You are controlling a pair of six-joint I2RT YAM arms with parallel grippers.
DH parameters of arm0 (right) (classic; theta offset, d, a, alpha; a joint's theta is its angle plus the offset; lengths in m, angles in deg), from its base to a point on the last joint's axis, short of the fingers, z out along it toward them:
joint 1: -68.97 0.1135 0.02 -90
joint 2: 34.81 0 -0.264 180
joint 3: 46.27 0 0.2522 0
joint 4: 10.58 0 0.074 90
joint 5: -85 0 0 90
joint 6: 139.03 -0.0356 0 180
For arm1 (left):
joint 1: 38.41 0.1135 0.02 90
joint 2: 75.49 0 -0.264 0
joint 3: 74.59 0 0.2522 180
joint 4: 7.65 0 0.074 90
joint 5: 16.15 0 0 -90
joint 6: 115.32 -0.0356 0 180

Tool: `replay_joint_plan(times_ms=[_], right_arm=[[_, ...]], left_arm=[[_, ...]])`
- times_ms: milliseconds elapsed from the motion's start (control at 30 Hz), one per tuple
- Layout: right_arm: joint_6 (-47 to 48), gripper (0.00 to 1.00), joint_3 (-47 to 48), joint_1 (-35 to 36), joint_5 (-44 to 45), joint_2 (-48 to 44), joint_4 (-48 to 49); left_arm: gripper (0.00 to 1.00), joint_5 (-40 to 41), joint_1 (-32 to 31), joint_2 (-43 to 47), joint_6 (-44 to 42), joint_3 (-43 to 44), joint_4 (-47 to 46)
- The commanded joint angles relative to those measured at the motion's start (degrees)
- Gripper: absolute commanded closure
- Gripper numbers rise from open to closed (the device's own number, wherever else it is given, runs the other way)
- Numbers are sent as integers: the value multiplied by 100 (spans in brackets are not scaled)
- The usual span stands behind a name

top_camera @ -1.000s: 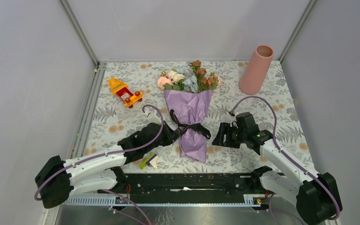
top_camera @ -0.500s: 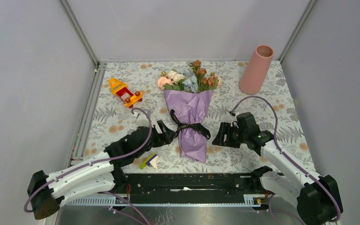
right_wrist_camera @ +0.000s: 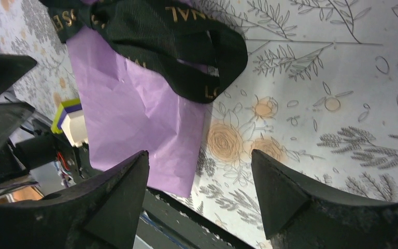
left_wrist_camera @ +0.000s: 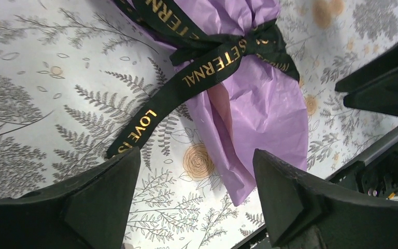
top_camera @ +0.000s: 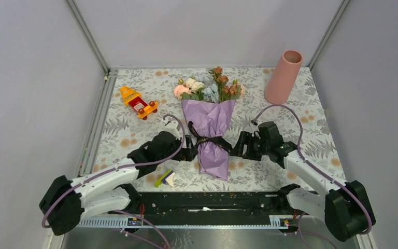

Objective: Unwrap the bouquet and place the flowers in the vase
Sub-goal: Untie the ribbon from the wrapping paper.

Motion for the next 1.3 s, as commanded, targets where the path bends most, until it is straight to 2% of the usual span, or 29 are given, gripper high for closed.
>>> replay_joint_plan(times_ms=[0,133,400,733,833,900,1000,1100,1267], right_arm=[[-477,23,-29,49,-97,489,1111],[-674,31,49,49,134,995,1560],[-1085,42,36,85,258,1626,1990],[-1423,48,-145,251,197,2035,2549],[-1473,57,-165,254,171,2131,2673],[-1517,70,-171,251,202,2077,2723],[-1463,83,-154,260,426,1761,2547],[-1229,86,-10,264,723,1356,2112],[-795,86,370,348,959,912,1446]], left_arm=[[15,-728,140,-530,-270,423,-850],[18,-1033,426,-850,-196,512,-1011],[20,-1327,808,-938,-158,562,-915],[20,-1429,1035,-737,-77,740,-555],[20,-1449,1103,-585,-92,854,-282],[20,-1488,1175,-457,-100,901,-130],[20,-1529,1294,-243,-136,970,146],[20,-1499,1366,-19,-189,956,323],[20,-1487,1464,226,-220,865,448]])
